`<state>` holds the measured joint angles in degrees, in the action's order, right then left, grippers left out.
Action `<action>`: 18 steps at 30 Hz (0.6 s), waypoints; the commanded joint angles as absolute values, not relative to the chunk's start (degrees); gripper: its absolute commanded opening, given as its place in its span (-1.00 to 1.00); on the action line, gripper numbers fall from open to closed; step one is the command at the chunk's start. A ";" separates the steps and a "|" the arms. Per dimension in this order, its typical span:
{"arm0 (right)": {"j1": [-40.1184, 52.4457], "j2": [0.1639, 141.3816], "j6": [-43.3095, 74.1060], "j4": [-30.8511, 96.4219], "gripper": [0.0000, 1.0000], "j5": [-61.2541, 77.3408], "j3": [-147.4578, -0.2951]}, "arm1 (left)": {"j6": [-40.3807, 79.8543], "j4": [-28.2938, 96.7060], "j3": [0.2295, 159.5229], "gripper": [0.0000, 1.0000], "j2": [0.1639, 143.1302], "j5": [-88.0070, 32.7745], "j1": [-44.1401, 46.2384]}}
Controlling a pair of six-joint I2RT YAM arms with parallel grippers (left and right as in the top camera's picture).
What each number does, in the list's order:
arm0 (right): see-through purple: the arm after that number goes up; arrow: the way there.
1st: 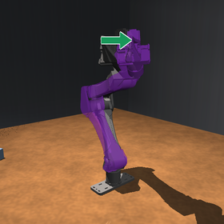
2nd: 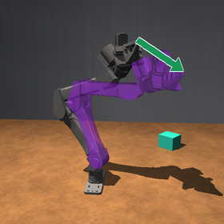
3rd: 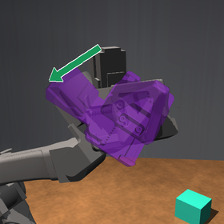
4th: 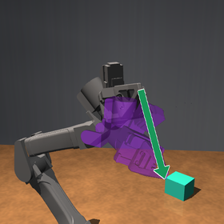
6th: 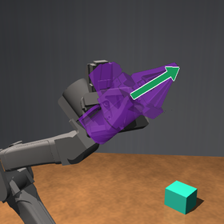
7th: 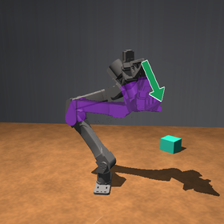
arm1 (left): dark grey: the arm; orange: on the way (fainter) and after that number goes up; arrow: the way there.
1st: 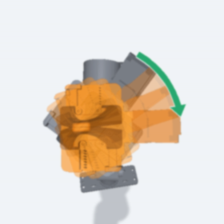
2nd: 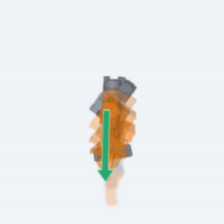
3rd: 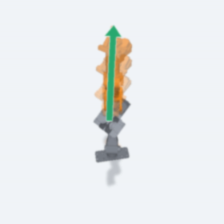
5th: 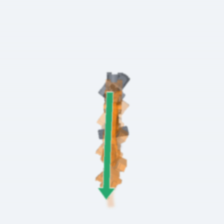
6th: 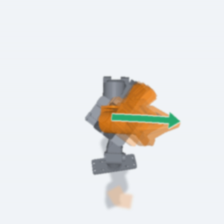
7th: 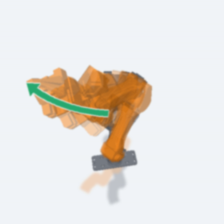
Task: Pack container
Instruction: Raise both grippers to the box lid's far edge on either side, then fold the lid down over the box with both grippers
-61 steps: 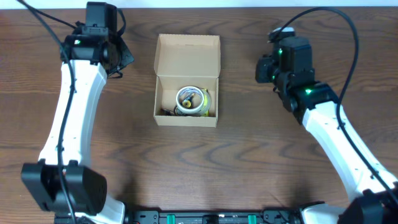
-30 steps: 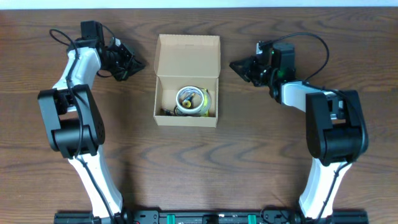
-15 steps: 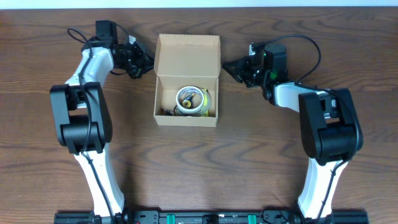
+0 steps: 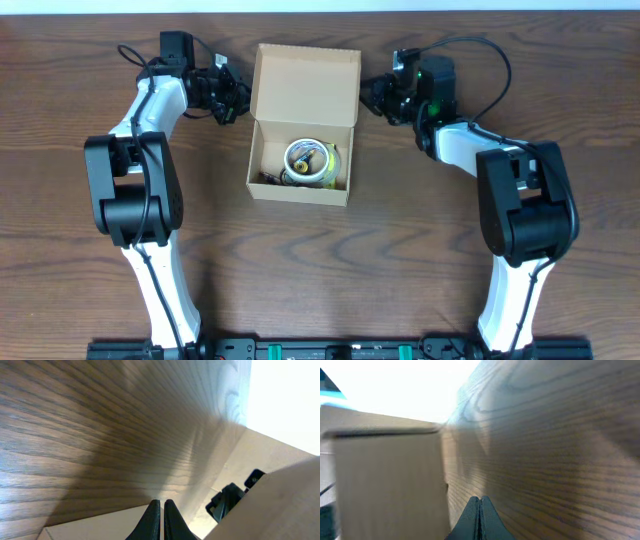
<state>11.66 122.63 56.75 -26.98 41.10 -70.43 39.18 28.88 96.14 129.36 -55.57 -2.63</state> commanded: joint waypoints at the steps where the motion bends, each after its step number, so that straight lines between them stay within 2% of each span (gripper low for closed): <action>1: 12.36 123.02 55.40 -28.05 -0.97 43.22 -72.47 | 38.54 27.97 97.01 -0.89 130.72 -59.72 -3.05; 8: 12.32 123.02 53.06 -32.60 -0.97 50.04 -74.72 | 33.06 29.76 98.41 -0.89 128.92 -64.14 -4.23; 14: 12.32 122.28 52.58 -32.51 -0.98 53.36 -75.07 | 25.71 38.28 98.41 -0.90 124.29 -61.84 -4.23; 18: 12.49 118.52 48.07 -24.49 -0.97 53.10 -75.07 | 23.27 42.81 98.43 -0.89 121.05 -59.37 -4.23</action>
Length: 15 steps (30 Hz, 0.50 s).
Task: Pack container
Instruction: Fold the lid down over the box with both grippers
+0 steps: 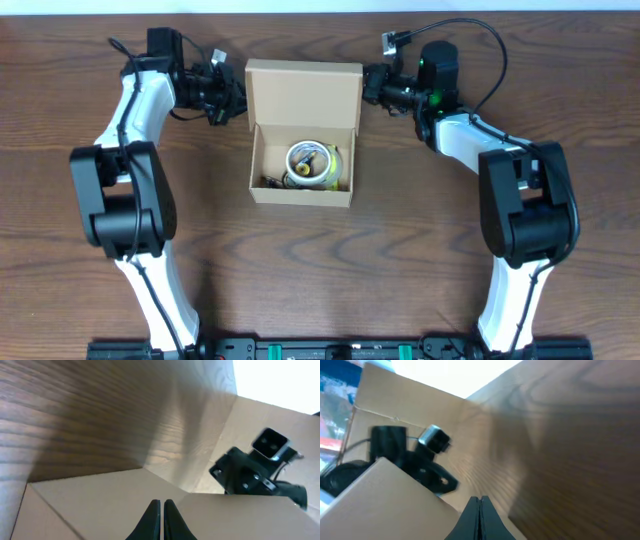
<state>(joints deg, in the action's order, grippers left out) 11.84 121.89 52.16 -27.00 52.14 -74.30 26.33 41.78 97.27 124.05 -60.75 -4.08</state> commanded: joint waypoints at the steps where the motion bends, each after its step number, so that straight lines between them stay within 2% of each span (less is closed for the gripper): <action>1: 12.60 117.84 46.59 -21.89 -0.97 53.15 -75.07 | 23.09 43.40 98.43 -0.90 120.55 -59.37 -4.21; 5: 13.43 114.21 40.29 -12.93 -0.97 51.24 -75.07 | 20.69 46.78 98.43 -0.89 118.85 -59.37 -4.10; 12: 13.72 109.65 36.47 -6.17 -0.97 50.59 -75.09 | 15.86 53.21 98.43 -0.90 116.84 -59.05 -4.10; 15: 14.81 107.77 32.25 -0.82 -0.97 50.41 -75.09 | 10.96 59.46 98.43 -0.89 115.22 -54.28 -4.10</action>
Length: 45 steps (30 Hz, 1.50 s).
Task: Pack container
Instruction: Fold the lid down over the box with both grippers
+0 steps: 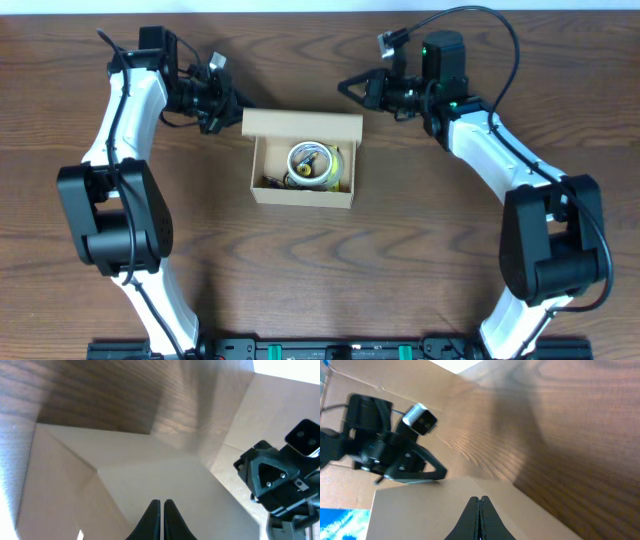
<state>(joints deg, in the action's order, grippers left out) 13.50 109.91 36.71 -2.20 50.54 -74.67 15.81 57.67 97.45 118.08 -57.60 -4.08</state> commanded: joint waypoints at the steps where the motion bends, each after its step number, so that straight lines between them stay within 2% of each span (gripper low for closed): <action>1: 15.25 106.96 31.09 0.97 -0.98 49.67 -75.09 | 9.56 61.17 98.43 -0.90 114.52 -52.51 -4.10; 7: 18.48 103.31 26.00 11.14 -0.97 45.58 -75.11 | 7.46 66.08 98.43 -0.89 109.58 -44.82 -4.05; 15: 27.35 101.58 19.77 29.34 -0.98 30.24 -79.29 | 7.77 70.96 98.43 -0.89 103.22 -31.22 -3.11; 24: 35.90 101.58 19.11 36.91 -0.98 19.05 -79.61 | 11.31 71.42 98.43 -0.89 97.82 -17.76 -2.96; 29: 37.95 101.97 17.19 41.85 -0.97 12.01 -79.61 | 12.10 72.05 98.43 -0.89 97.58 -16.21 -2.96; 36: 38.89 107.00 16.16 43.48 -0.97 11.92 -79.59 | 12.47 72.38 98.43 -0.89 97.58 -16.25 -2.96; 45: 38.98 106.72 14.37 42.39 -0.97 9.04 -79.61 | 12.51 72.42 98.43 -0.88 97.58 -16.14 -2.96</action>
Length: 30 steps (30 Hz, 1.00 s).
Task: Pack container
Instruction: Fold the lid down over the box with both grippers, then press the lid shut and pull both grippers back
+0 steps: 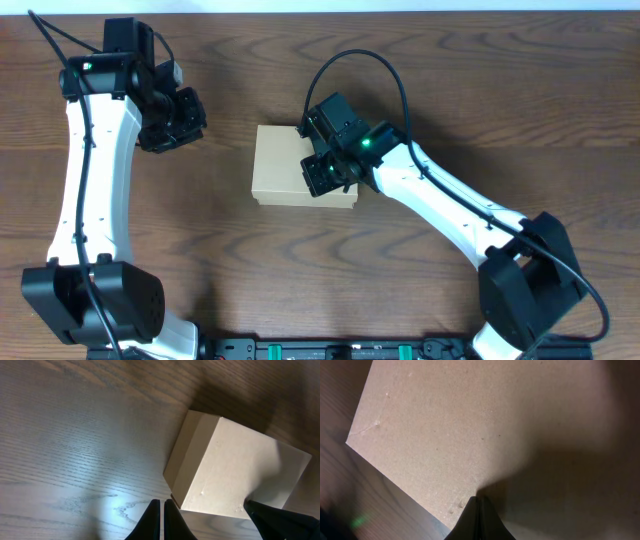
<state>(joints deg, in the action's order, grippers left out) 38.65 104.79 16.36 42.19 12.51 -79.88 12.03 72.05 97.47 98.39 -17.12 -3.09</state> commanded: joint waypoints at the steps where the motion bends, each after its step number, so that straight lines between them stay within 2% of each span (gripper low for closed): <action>1: 38.98 106.72 14.13 42.17 -0.97 9.04 -79.66 | 12.49 72.40 98.43 -0.89 97.58 -16.14 -2.96; 9: 38.59 100.25 6.96 41.12 -0.97 9.21 -85.14 | 12.51 72.40 98.43 -0.89 96.97 -16.53 -2.96; 10: 38.35 99.31 6.42 41.12 -0.80 9.19 -85.67 | 12.51 72.40 98.43 -0.88 96.75 -16.53 -2.96; 11: 38.00 98.08 5.96 41.12 -0.35 9.19 -86.11 | 12.49 72.40 98.43 -0.89 96.44 -16.53 -2.96; 12: 37.56 97.12 5.63 41.12 0.25 9.19 -86.39 | 12.47 72.42 98.43 -0.88 96.09 -16.51 -2.96; 13: 37.01 96.03 5.43 41.12 0.54 9.19 -86.59 | 12.47 72.42 98.43 -0.88 95.74 -16.53 -2.96; 14: 36.42 94.98 5.43 41.12 0.99 9.21 -86.61 | 12.47 72.40 98.43 -0.77 95.22 -16.53 -2.96; 16: 35.20 92.99 5.43 41.39 0.98 9.21 -86.61 | 12.47 72.40 98.43 -0.33 94.24 -16.53 -2.96; 17: 34.26 91.44 5.43 41.87 0.98 9.21 -86.61 | 12.47 72.40 98.43 0.33 93.34 -16.53 -2.96; 18: 33.58 90.30 5.41 42.39 0.99 9.21 -86.61 | 12.45 72.40 98.43 0.84 92.60 -16.53 -2.96; 19: 32.82 88.84 4.95 43.29 0.99 9.26 -86.59 | 12.47 72.44 98.43 0.91 91.64 -16.53 -2.96; 26: 28.51 79.75 0.56 53.58 0.98 9.23 -85.56 | 12.45 76.51 98.43 0.91 86.30 -16.53 -2.96; 30: 24.60 69.30 -0.93 56.38 0.99 9.23 -79.72 | 11.79 78.67 98.41 0.91 79.85 -15.35 -2.96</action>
